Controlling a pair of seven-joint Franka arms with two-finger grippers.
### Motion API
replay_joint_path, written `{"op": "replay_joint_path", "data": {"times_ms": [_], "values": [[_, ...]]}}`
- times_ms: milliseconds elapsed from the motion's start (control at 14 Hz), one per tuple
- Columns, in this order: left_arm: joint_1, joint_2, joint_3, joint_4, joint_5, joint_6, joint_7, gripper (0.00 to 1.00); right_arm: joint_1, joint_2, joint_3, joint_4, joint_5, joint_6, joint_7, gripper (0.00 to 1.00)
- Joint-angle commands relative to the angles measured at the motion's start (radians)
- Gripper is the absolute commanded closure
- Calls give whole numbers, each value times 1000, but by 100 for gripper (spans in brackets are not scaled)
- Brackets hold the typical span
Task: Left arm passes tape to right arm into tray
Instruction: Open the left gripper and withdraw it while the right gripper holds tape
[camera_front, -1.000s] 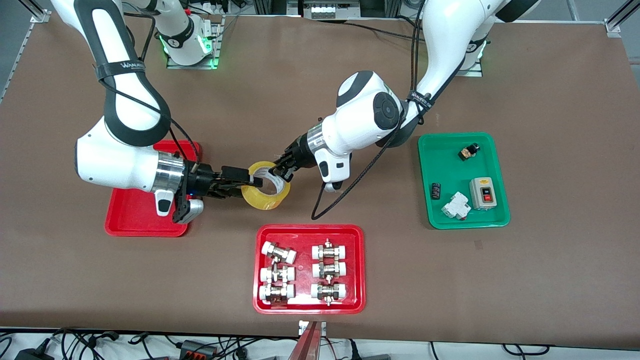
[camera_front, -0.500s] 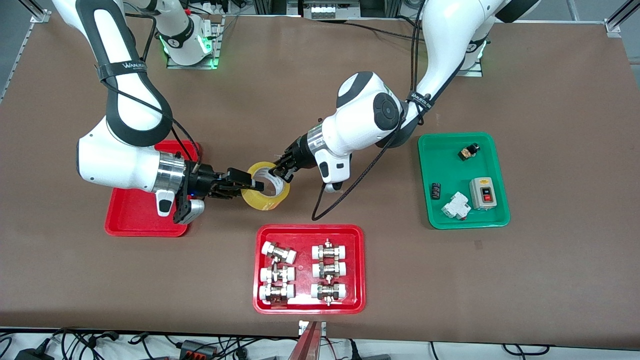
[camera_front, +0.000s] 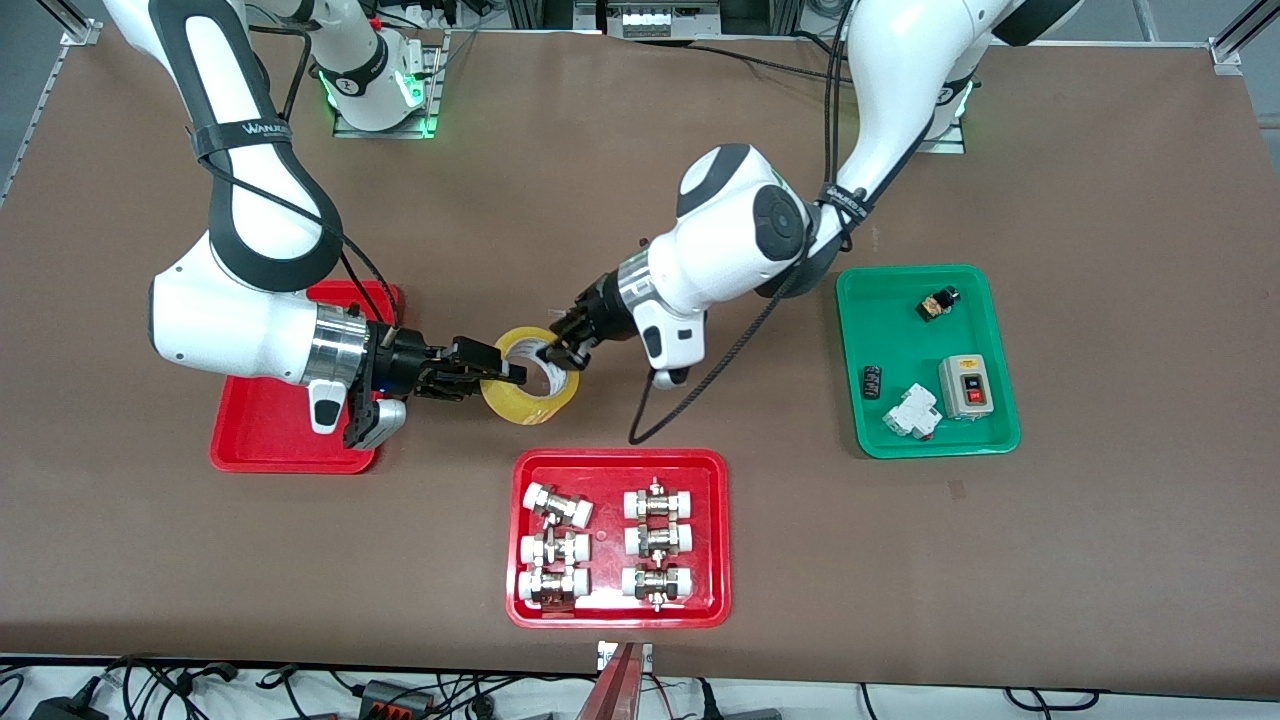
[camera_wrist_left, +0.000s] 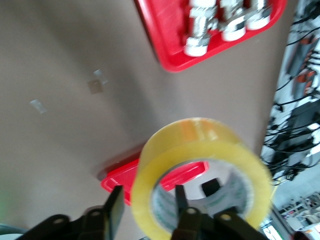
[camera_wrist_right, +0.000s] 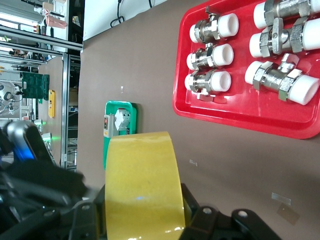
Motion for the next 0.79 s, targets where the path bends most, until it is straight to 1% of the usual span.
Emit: {"op": "replay_joint_path", "data": {"times_ms": [0, 143, 214, 286, 357, 500, 643, 714], "values": [[91, -49, -4, 12, 24, -51, 52, 0, 0, -8, -6, 10, 14, -2, 1, 100], [162, -111, 0, 13, 60, -224, 196, 0, -43, -9, -13, 7, 1, -38, -5, 100], [203, -149, 2, 12, 108, -311, 262, 0, -83, -9, -13, 7, -28, -101, -8, 100], [255, -168, -7, 15, 180, -391, 370, 0, -135, -4, -13, 5, -79, -158, -14, 100], [297, -180, -13, 15, 227, -451, 502, 0, -190, 0, -13, 4, -137, -219, -34, 100], [364, -212, -10, 16, 239, -554, 706, 0, -284, 9, -13, -7, -225, -311, -85, 100], [426, -226, -4, 20, 246, -698, 822, 0, -359, 46, -13, -20, -297, -353, -172, 100], [443, -256, -1, 27, 274, -773, 862, 0, -399, 75, -13, -20, -312, -379, -239, 100]]}}
